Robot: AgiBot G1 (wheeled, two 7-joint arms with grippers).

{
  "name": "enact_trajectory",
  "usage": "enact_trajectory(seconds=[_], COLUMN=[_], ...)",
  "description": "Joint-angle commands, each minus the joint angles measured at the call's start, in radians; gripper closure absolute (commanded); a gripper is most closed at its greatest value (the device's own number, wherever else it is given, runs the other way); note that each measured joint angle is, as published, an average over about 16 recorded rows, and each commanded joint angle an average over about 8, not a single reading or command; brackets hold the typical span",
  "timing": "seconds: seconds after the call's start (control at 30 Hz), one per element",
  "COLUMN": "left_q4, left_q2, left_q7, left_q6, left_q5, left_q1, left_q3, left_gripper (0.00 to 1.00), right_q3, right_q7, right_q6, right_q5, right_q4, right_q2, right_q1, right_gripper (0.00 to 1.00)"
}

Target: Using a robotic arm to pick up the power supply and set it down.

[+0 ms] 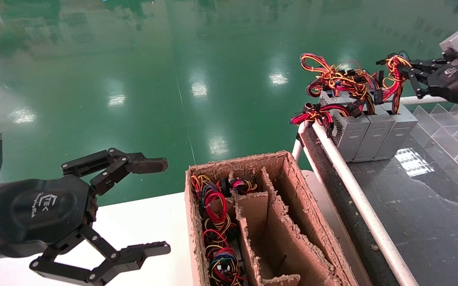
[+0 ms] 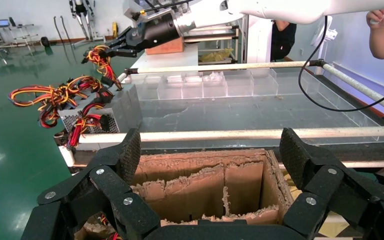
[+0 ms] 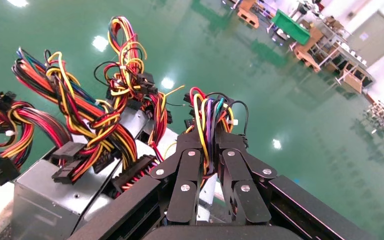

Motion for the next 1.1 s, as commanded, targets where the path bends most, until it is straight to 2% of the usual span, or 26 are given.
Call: enact_trajectory(seconds=[0.03,0.43,0.83,1.1], left_q4=[0.0,0.0,0.0,0.0], left_q2=[0.0,0.0,0.0,0.0], left_q7=[0.0,0.0,0.0,0.0], left_q6=[0.0,0.0,0.0,0.0], left_q5=[0.0,0.0,0.0,0.0], left_q1=[0.0,0.0,0.0,0.0], left_q3=[0.0,0.0,0.0,0.0], left_gripper=[0.0,0.0,0.0,0.0], right_q3=[0.0,0.002,-0.027,-0.007], right_q7=[-0.012,-0.059,-0.015,-0.016], right_q6=[0.009,-0.014,-0.058,-0.109], right_q5=[-0.001,0.002,-0.037,-0.006], right_q4=[-0.025,-0.114,-0.198,-0.208], right_q2=[-0.01,-0.026,-0.035,-0.019], right_q1=[0.006,0.046,0.1,0.118], right_gripper=[0.0,0.0,0.0,0.0])
